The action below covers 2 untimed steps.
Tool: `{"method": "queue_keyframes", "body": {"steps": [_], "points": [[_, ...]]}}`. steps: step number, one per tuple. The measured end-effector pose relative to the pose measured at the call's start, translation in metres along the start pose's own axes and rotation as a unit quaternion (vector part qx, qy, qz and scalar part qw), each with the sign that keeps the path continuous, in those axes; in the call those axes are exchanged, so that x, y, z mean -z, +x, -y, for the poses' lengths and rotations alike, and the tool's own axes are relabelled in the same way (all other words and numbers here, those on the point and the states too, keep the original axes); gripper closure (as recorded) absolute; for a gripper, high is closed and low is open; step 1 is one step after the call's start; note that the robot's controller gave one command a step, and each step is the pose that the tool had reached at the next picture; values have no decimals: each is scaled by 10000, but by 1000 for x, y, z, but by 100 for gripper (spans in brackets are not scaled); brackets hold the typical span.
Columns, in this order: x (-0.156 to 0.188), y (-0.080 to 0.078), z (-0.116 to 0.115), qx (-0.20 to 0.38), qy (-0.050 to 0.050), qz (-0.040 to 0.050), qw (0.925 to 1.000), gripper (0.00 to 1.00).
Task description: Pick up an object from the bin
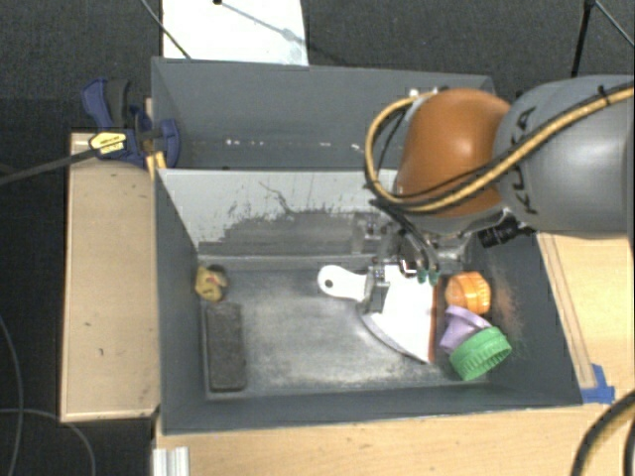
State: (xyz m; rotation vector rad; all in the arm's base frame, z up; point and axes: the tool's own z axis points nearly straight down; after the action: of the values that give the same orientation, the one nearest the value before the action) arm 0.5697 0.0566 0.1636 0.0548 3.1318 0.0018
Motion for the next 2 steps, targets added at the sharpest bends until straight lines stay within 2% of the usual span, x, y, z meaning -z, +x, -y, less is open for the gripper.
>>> {"method": "queue_keyframes", "body": {"steps": [1,2], "points": [[-34,17,12,13,8,-60,10000,0],[-45,11,8,-264,3,-38,9996,0]]}}
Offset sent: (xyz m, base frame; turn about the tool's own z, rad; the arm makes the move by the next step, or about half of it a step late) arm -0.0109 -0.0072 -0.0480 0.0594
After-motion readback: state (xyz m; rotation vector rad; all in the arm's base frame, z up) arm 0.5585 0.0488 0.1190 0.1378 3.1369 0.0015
